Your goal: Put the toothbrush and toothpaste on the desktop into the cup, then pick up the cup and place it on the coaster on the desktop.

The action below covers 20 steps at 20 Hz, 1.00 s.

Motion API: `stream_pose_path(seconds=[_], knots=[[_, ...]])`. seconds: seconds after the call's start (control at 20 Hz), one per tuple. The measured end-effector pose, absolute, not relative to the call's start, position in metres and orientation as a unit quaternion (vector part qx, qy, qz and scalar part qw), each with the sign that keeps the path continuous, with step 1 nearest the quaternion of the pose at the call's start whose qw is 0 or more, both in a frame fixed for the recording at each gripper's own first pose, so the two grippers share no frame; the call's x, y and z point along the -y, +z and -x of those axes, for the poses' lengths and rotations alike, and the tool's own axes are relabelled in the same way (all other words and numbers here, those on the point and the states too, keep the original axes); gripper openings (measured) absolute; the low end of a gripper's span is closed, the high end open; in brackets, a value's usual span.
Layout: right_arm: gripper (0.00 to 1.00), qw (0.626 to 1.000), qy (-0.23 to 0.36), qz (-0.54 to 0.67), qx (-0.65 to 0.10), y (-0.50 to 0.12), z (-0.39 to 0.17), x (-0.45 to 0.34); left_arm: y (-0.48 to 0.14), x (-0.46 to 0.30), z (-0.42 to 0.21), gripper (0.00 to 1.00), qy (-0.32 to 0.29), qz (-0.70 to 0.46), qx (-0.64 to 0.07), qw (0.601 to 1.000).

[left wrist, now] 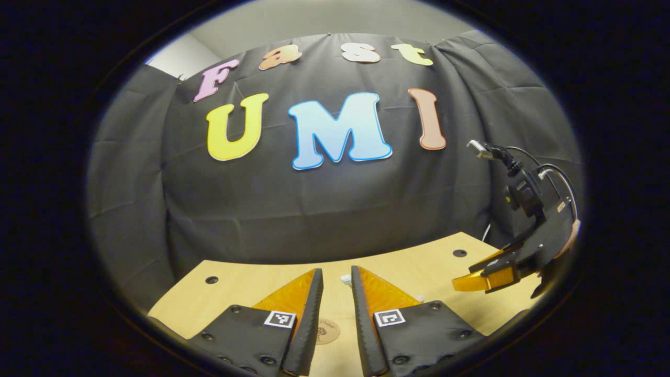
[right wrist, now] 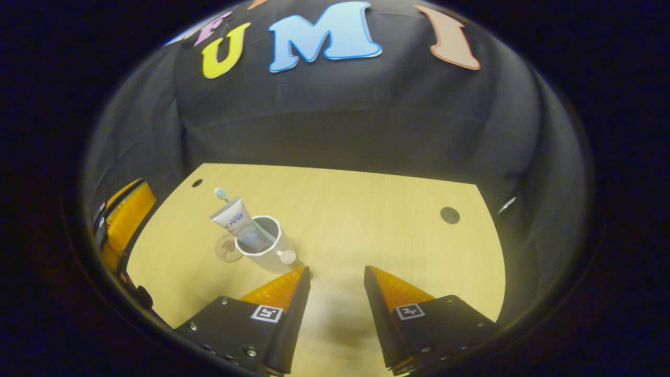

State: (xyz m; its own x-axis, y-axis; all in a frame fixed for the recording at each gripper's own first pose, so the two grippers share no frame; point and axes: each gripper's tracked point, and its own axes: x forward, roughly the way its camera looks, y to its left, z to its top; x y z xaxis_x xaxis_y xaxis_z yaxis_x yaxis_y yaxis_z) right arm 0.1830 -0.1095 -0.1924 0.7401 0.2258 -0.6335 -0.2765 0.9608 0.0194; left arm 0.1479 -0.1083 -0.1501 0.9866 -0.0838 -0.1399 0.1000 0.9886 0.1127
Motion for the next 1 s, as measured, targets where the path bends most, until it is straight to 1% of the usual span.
stream_pose_path(seconds=[0.1,0.15,0.2,0.3,0.35,0.4,0.5,0.55,0.6,0.7,0.75,0.85,0.95,1.0], knots=[[0.63,0.924,0.159,0.075,-0.34,-0.192,-0.184,0.107,-0.149,0.098,-0.137,0.41,-0.035,-0.054,-0.071,0.995],[0.67,0.919,0.171,0.087,-0.344,-0.194,-0.186,0.099,-0.149,0.092,-0.132,0.41,-0.03,-0.052,-0.073,0.996],[0.67,0.915,0.18,0.095,-0.348,-0.195,-0.188,0.094,-0.151,0.088,-0.129,0.43,-0.025,-0.053,-0.076,0.995],[0.67,0.908,0.198,0.106,-0.354,-0.197,-0.192,0.086,-0.155,0.081,-0.12,0.43,-0.017,-0.054,-0.085,0.995],[0.69,0.903,0.205,0.112,-0.359,-0.198,-0.193,0.082,-0.157,0.078,-0.117,0.43,-0.017,-0.052,-0.09,0.994],[0.7,0.9,0.211,0.12,-0.362,-0.198,-0.193,0.079,-0.16,0.077,-0.113,0.5,-0.019,-0.049,-0.096,0.994],[0.7,0.893,0.228,0.136,-0.365,-0.198,-0.196,0.072,-0.164,0.074,-0.106,0.53,-0.022,-0.043,-0.105,0.993],[0.79,0.886,0.237,0.144,-0.371,-0.201,-0.194,0.068,-0.161,0.073,-0.103,0.58,-0.023,-0.042,-0.104,0.993],[0.83,0.88,0.245,0.157,-0.375,-0.203,-0.194,0.066,-0.159,0.072,-0.1,0.63,-0.025,-0.042,-0.102,0.994],[0.82,0.868,0.256,0.186,-0.384,-0.208,-0.2,0.065,-0.157,0.07,-0.097,0.74,-0.026,-0.042,-0.102,0.994],[0.82,0.861,0.263,0.196,-0.389,-0.207,-0.2,0.063,-0.158,0.07,-0.094,0.73,-0.027,-0.039,-0.105,0.993],[0.82,0.848,0.275,0.212,-0.401,-0.207,-0.203,0.06,-0.162,0.068,-0.089,0.77,-0.028,-0.029,-0.113,0.993],[0.82,0.833,0.285,0.236,-0.411,-0.212,-0.206,0.057,-0.167,0.064,-0.082,0.98,-0.023,-0.021,-0.124,0.992],[0.82,0.826,0.291,0.245,-0.416,-0.212,-0.207,0.055,-0.169,0.061,-0.079,0.98,-0.019,-0.02,-0.128,0.991]])
